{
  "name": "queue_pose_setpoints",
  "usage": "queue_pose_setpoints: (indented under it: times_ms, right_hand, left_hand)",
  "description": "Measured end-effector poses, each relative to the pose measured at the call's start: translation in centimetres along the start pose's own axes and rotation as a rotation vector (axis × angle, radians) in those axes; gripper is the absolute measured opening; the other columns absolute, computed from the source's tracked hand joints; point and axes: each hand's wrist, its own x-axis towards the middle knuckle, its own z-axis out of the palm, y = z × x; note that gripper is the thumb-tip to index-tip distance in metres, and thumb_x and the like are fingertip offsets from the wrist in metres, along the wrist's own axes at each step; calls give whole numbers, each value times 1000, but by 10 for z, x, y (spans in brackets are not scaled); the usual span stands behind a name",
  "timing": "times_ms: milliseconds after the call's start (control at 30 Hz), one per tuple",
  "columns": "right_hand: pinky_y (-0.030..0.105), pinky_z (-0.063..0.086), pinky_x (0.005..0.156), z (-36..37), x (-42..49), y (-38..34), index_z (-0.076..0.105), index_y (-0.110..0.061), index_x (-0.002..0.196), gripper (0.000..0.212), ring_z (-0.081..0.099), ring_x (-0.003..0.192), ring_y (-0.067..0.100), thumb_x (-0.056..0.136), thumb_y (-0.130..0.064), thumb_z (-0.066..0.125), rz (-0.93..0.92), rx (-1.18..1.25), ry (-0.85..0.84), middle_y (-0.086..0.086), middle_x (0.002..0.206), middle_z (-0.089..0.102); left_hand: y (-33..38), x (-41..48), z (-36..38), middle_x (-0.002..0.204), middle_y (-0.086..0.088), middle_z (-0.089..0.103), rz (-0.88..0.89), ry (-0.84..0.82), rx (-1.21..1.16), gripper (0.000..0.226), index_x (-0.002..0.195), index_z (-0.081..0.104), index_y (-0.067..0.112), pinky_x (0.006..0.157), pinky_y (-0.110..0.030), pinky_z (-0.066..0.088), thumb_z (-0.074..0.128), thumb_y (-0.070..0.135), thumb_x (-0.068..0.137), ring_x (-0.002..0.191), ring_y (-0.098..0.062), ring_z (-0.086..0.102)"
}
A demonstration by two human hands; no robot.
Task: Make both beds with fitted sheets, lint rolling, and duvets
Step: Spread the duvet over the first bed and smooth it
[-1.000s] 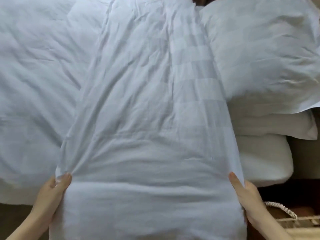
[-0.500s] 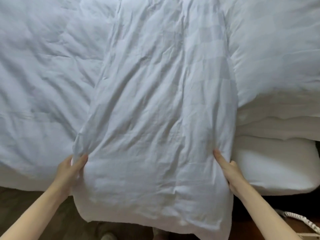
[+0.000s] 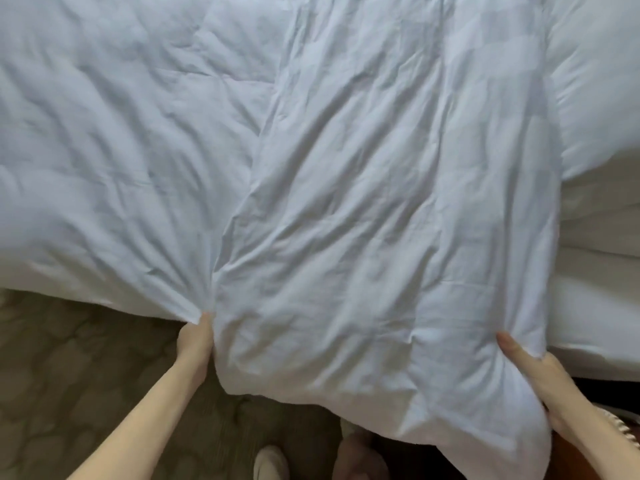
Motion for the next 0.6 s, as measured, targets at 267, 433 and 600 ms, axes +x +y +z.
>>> queue_pose_setpoints:
  times_ms: [267,433,600]
  right_hand:
    - [37,40,81,1,-94,-22,62,7,92,76,52,87,25,61,-60,78,-162,-89,279,23,99,62]
    - [35,43,72,-7,-128,-19,66,-1,83,91,56,78,22,29,-73,81,-199,-78,348,14,86,66]
    - [31,31,102,19,-55,19,40,13,133,65,50,115,34,81,-15,66,-138,-325,345,18,130,49]
  left_hand:
    - [-6,-64,-99,77,-13,56,416,-31,114,37,73,56,-5,70,-36,35,48,22,97,85,-22,51]
    - [-8,-94,-128,84,-29,63,492,53,26,30,86,63,-21,71,-8,45,54,6,95,94,-26,60]
    - [-31,-44,-87,113,-35,61,115,-52,216,41,101,64,-18,93,-36,42,53,21,96,109,-35,58]
